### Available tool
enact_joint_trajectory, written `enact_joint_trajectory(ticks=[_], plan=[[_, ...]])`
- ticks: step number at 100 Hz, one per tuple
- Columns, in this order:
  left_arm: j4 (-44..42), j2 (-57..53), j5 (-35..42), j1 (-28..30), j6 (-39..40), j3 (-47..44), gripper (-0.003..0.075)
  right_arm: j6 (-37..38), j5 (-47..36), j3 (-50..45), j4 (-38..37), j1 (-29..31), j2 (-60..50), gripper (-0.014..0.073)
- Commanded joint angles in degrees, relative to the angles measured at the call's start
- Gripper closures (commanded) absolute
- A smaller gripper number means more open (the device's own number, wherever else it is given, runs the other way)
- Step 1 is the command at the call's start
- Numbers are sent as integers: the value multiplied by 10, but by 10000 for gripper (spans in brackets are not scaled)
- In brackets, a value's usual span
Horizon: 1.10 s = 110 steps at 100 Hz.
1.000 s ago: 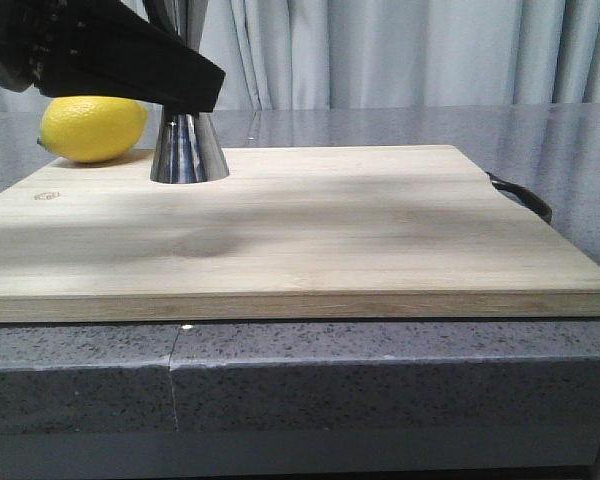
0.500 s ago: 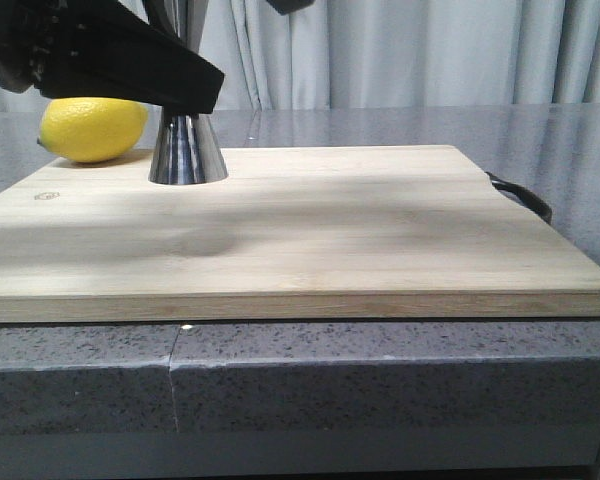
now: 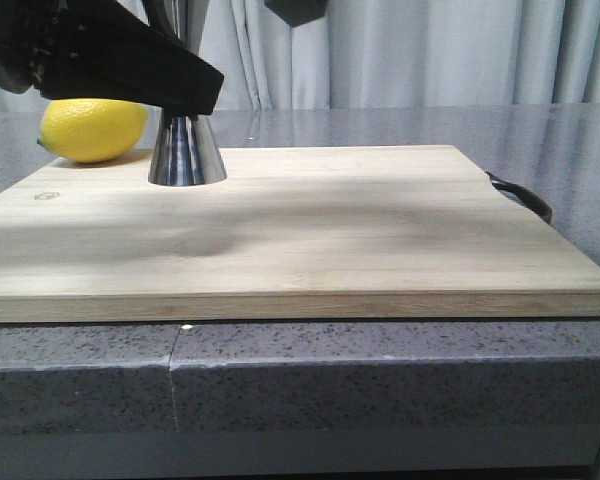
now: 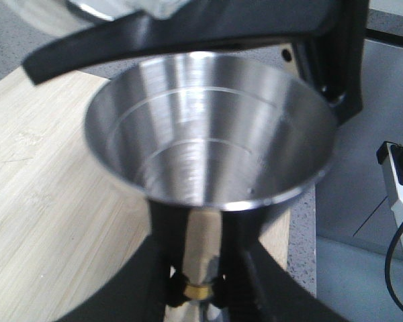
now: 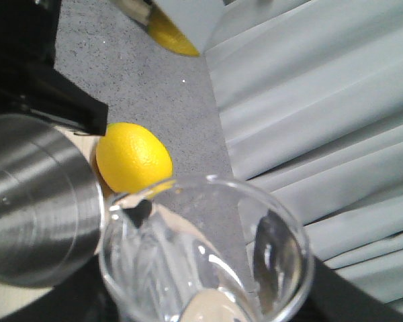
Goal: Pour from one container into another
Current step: 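Tilt the beaker with the right gripper, pouring liquid into the jigger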
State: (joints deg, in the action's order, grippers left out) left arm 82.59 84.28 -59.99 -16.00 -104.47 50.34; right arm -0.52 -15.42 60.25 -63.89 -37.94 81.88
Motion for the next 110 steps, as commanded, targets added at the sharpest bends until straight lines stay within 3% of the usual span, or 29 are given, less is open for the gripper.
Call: enact_joint_trajectory(ticks=[1,110], plan=[[38,-20,-20,-5,4,17,740,-4,-26,23,-2,0,-24,339],[37,-20,-20,-5,4,17,740,-4,-23,50,-67,0,-24,339]])
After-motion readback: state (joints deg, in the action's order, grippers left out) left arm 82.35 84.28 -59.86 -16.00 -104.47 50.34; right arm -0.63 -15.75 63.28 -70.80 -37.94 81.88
